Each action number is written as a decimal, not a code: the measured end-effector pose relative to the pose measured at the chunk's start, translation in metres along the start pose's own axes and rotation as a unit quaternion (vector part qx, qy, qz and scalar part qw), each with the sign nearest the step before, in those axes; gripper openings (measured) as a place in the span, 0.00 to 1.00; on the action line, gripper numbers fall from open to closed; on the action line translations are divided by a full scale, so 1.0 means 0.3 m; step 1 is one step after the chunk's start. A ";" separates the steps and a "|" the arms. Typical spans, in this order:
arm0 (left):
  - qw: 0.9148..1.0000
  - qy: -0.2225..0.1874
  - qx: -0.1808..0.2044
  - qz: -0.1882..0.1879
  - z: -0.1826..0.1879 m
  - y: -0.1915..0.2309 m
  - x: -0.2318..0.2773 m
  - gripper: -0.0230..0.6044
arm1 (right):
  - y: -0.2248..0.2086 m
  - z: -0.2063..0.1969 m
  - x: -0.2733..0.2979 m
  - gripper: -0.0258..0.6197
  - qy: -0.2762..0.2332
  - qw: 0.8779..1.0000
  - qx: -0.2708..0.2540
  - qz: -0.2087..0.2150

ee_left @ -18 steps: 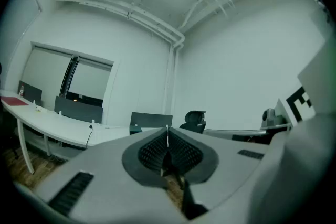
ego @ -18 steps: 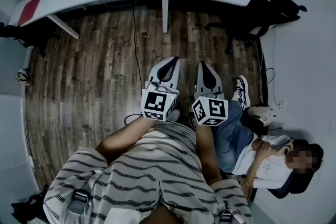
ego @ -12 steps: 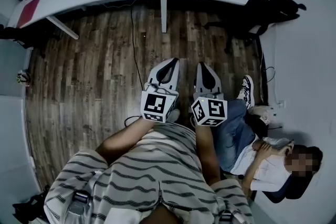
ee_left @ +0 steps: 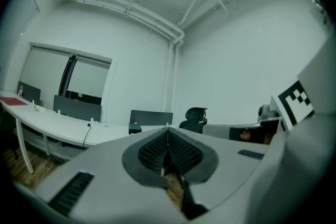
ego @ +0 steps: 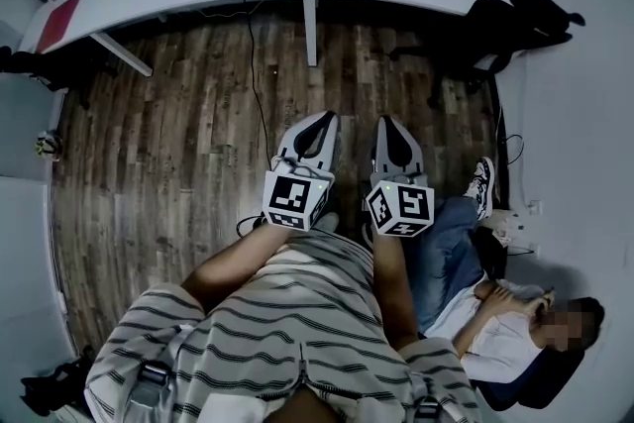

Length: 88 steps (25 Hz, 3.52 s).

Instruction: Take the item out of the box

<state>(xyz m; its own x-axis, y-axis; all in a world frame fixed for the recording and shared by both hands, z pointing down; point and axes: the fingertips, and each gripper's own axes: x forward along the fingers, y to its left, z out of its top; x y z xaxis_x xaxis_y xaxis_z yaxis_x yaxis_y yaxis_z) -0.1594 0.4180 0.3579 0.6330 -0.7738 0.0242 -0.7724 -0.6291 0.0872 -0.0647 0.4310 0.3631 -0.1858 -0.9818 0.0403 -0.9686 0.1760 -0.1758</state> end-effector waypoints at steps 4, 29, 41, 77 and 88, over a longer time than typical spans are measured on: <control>1.000 0.008 0.000 0.010 -0.016 -0.003 0.022 0.08 | -0.042 -0.005 0.013 0.07 0.003 1.000 0.010 0.002; 1.000 0.020 -0.020 0.006 -0.061 0.265 0.656 0.08 | -0.297 0.014 0.618 0.07 0.009 1.000 0.004 0.007; 0.999 0.036 -0.030 -0.021 0.032 0.531 1.116 0.08 | -0.455 0.131 1.104 0.07 0.011 1.000 0.011 -0.027; 0.997 0.066 -0.034 -0.020 0.015 0.812 1.814 0.08 | -0.776 0.205 1.757 0.07 0.017 0.999 0.000 -0.037; 0.995 0.093 -0.033 0.002 -0.045 0.786 1.972 0.08 | -0.922 0.176 1.846 0.07 0.036 0.999 0.004 -0.023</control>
<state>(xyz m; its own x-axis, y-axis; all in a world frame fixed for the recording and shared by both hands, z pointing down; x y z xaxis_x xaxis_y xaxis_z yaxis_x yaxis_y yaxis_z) 0.0335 -0.1871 0.4063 0.6340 -0.7449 0.2076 -0.7732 -0.6158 0.1517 0.1092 -0.1651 0.3822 -0.1528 -0.9810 0.1197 -0.9751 0.1300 -0.1798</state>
